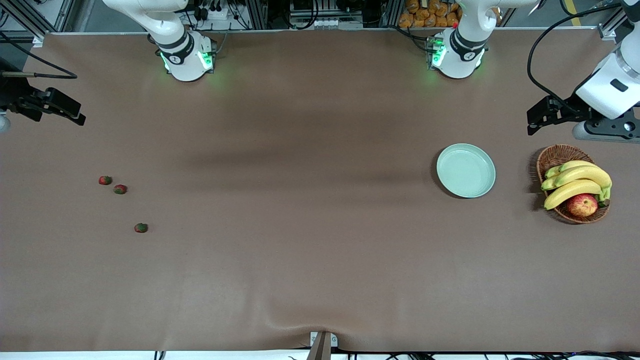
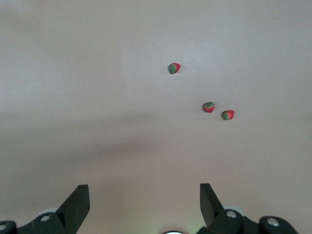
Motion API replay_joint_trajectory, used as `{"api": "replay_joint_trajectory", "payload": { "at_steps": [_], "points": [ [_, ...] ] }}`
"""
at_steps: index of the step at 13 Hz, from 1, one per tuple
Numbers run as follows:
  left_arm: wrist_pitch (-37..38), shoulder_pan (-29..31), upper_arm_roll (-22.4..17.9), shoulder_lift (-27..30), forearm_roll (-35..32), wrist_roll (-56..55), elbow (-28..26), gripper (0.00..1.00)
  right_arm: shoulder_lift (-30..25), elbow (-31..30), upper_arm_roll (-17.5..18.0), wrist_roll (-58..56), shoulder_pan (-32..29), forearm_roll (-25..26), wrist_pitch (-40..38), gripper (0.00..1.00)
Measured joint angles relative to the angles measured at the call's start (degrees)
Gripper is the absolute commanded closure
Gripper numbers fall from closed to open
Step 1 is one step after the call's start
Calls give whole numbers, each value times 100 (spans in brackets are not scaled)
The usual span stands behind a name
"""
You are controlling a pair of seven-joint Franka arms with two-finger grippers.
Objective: Collect all strawberries into plate
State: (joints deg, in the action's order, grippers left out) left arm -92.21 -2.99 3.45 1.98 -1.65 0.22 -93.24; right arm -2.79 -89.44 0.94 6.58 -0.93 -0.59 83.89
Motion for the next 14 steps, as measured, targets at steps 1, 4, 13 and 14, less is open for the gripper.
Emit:
{"api": "replay_joint_trajectory", "payload": {
  "at_steps": [1,4,13,14],
  "points": [
    [1,3,-2,0,-1,-3,0,0,0,0,0,0,0,0,0,0],
    [3,30,-14,0,-3,2,0,0,0,0,0,0,0,0,0,0],
    [3,33,-24,0,-3,-2,0,0,1,0,-14,1,-26,5,80,0],
    [3,33,-25,0,-3,-3,0,0,5,0,-18,1,-38,6,199,0]
  ]
}}
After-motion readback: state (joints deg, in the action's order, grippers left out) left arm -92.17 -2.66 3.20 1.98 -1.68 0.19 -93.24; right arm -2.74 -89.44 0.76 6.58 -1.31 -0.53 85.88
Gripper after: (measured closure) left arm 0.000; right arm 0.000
